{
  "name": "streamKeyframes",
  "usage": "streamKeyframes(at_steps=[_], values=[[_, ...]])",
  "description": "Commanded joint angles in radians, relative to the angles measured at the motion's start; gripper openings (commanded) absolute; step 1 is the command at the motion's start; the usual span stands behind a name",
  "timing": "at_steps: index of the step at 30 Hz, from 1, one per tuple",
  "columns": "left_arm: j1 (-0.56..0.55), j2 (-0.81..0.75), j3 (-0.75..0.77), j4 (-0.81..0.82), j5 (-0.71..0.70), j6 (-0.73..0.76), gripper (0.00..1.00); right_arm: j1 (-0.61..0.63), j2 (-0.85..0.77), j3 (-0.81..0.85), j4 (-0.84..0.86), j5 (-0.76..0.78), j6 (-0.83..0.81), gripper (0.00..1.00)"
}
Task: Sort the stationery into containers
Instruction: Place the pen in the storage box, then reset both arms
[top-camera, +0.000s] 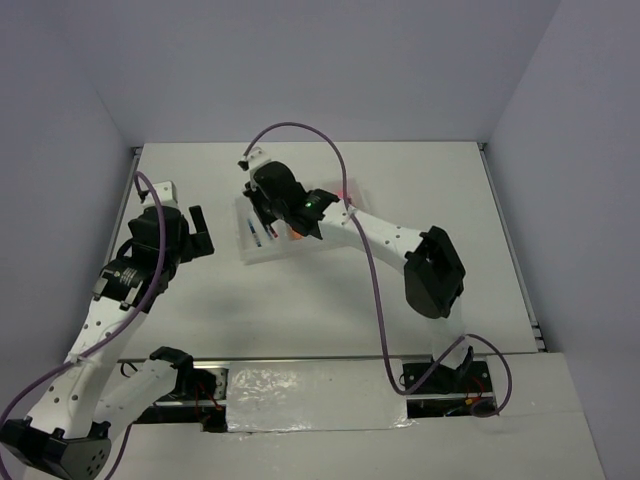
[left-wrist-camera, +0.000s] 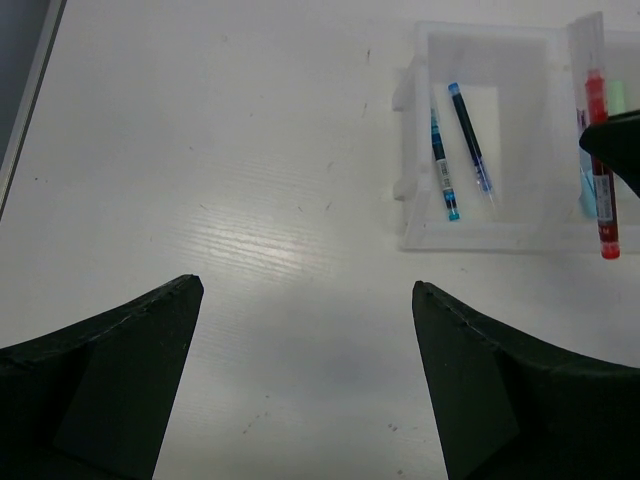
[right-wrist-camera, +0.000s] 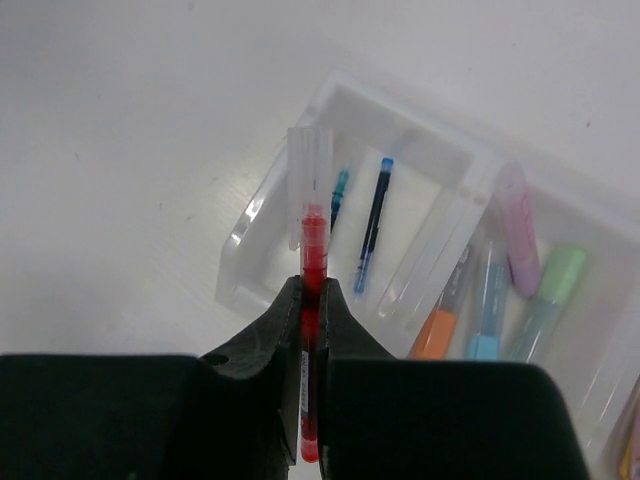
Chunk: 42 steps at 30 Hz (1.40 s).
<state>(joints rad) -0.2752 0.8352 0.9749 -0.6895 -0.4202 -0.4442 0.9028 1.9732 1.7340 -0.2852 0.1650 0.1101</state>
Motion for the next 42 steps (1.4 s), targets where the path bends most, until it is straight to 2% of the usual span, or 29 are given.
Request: streamKeyframes(at_steps=[1,9,14,18,21,25,28,29,31,32,33,35,36,39,42], values=[[0.008,-0.015,-0.001,0.019,-0.022,0.012,0.99,-0.034,0.051,0.128,-0.043,-0.024,-0.078,0.08],[0.007,-0.007,0.001,0.016,-0.023,0.012,0.99,-0.077,0.177,0.243,-0.039,-0.147,-0.099,0.13],[0.007,-0.010,-0.001,0.018,-0.020,0.013,0.99,-0.082,0.237,0.280,-0.005,-0.160,-0.099,0.24],[0.007,-0.013,-0.002,0.021,-0.019,0.015,0.99,-0.082,0.268,0.332,-0.019,-0.174,-0.087,0.66],[0.007,-0.013,-0.001,0.019,-0.019,0.015,0.99,-0.085,0.265,0.340,-0.028,-0.167,-0.076,0.89],[0.007,-0.011,0.001,0.016,-0.029,0.012,0.99,-0.091,0.199,0.311,-0.060,-0.121,-0.058,0.92],[0.013,-0.008,0.008,0.004,-0.071,-0.002,0.99,-0.088,0.048,0.178,-0.052,-0.056,-0.012,0.92],[0.019,-0.008,0.011,-0.007,-0.081,-0.013,0.99,-0.090,-0.006,0.070,-0.042,-0.035,0.017,0.92],[0.042,-0.010,0.015,-0.010,-0.098,-0.019,0.99,-0.088,-0.201,-0.054,-0.008,0.016,0.045,0.92],[0.048,-0.016,0.018,-0.013,-0.103,-0.019,0.99,-0.088,-0.270,-0.179,0.001,0.030,0.046,0.92],[0.059,-0.018,0.022,-0.018,-0.114,-0.021,0.99,-0.088,-0.418,-0.241,0.015,0.045,0.051,0.93],[0.065,-0.025,0.030,-0.021,-0.127,-0.021,0.99,-0.085,-0.564,-0.418,0.058,0.080,0.060,0.96],[0.070,-0.028,0.034,-0.024,-0.134,-0.022,0.99,-0.085,-0.697,-0.462,0.064,0.105,0.066,0.97],[0.086,-0.036,0.048,-0.030,-0.152,-0.024,0.99,-0.088,-0.911,-0.568,-0.024,0.218,0.080,1.00],[0.096,-0.050,0.065,-0.044,-0.181,-0.036,0.99,-0.087,-1.031,-0.603,-0.168,0.368,0.103,1.00]])
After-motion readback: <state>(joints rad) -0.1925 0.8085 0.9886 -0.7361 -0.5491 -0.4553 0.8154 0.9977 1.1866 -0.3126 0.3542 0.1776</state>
